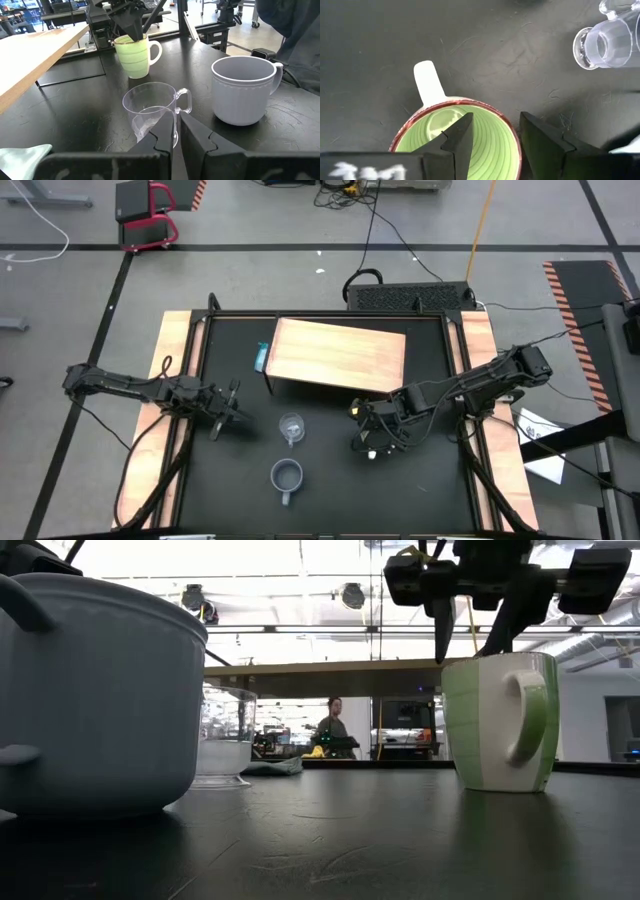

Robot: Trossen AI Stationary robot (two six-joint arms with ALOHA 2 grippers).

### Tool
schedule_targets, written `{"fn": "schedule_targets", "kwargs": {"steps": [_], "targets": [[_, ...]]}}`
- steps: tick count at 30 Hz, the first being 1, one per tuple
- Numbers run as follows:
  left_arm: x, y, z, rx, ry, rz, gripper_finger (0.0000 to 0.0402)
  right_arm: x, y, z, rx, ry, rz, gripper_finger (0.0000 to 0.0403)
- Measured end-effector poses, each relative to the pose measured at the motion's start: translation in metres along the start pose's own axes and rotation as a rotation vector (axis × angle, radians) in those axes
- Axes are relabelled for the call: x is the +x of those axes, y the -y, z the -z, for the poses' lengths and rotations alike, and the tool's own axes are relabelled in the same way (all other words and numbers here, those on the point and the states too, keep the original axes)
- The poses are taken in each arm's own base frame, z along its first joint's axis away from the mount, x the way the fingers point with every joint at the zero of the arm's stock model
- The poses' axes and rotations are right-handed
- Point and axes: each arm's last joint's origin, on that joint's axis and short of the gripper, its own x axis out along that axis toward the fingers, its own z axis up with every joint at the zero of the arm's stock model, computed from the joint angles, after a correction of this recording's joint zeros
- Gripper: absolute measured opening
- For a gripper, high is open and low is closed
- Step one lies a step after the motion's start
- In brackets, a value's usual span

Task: Stack small to large cups/mugs on shelf
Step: Put the green cup on the shelf

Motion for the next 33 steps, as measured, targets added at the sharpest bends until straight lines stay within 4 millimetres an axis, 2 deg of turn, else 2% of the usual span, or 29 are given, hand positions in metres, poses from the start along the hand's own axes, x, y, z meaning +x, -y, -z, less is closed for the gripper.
{"fn": "schedule_targets", "kwargs": {"steps": [13, 23, 33], "targets": [[0.0, 0.0, 0.0, 0.0, 0.0, 0.0, 0.0033, 0.0, 0.003, -0.003, -0.036, 0.035, 0.033, 0.015], [0.0, 0.0, 0.0, 0.0, 0.0, 0.0, 0.0033, 0.025, -0.01, 0.016, -0.057, -0.006, 0.042, 0.015], [0.0, 0.0, 0.0, 0.0, 0.0, 0.0, 0.0033, 0.024, -0.009, 0.016, -0.049, -0.002, 0.079, 0.015]]}}
